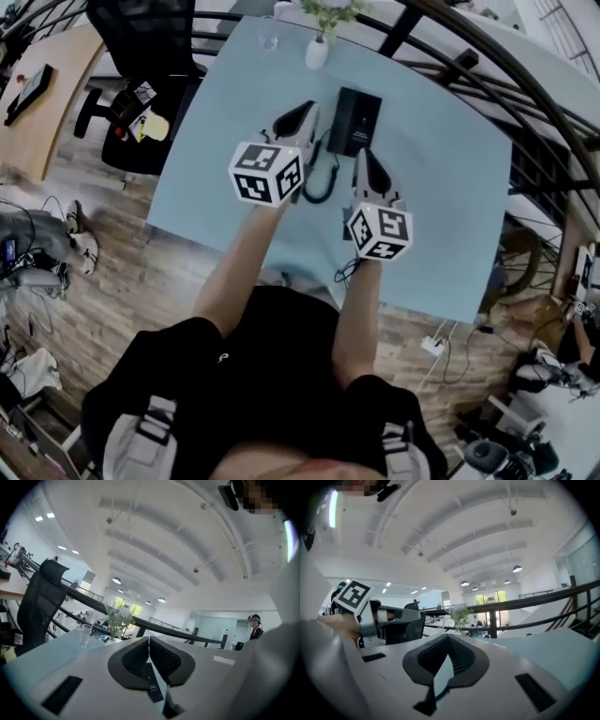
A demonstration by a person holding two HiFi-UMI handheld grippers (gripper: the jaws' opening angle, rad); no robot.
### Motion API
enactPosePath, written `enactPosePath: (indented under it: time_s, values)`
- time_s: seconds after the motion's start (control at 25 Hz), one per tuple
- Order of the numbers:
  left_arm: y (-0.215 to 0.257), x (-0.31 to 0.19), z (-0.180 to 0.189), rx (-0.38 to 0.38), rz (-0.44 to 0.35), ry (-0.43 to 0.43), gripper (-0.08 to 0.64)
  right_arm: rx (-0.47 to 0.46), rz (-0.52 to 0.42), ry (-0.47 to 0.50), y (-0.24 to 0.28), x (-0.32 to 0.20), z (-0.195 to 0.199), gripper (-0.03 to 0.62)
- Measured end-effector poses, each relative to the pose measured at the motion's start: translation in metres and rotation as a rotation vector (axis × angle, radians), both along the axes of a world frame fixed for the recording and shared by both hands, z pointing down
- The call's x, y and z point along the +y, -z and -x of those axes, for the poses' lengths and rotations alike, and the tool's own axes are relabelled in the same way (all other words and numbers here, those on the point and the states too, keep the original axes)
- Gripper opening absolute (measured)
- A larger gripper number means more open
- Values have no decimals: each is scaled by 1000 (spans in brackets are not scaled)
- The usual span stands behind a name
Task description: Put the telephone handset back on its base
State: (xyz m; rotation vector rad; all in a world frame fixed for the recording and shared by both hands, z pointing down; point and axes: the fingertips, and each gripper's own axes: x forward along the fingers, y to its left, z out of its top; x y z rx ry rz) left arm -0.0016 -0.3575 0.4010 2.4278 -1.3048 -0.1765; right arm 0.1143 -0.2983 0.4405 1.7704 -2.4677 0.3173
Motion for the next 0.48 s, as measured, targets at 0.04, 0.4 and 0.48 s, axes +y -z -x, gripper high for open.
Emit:
enactPosePath:
  time_s: [0.04, 0.4, 0.48]
  values:
    - [13, 8, 8, 10, -15, 14, 2, -9, -36, 0, 14, 0, 4, -6]
    - [83, 66, 15, -119, -295, 18, 0, -34, -245, 7, 90, 10, 23, -6]
    - [80, 70, 17, -130, -327, 20, 0, -69, -270, 21, 95, 13, 27, -6]
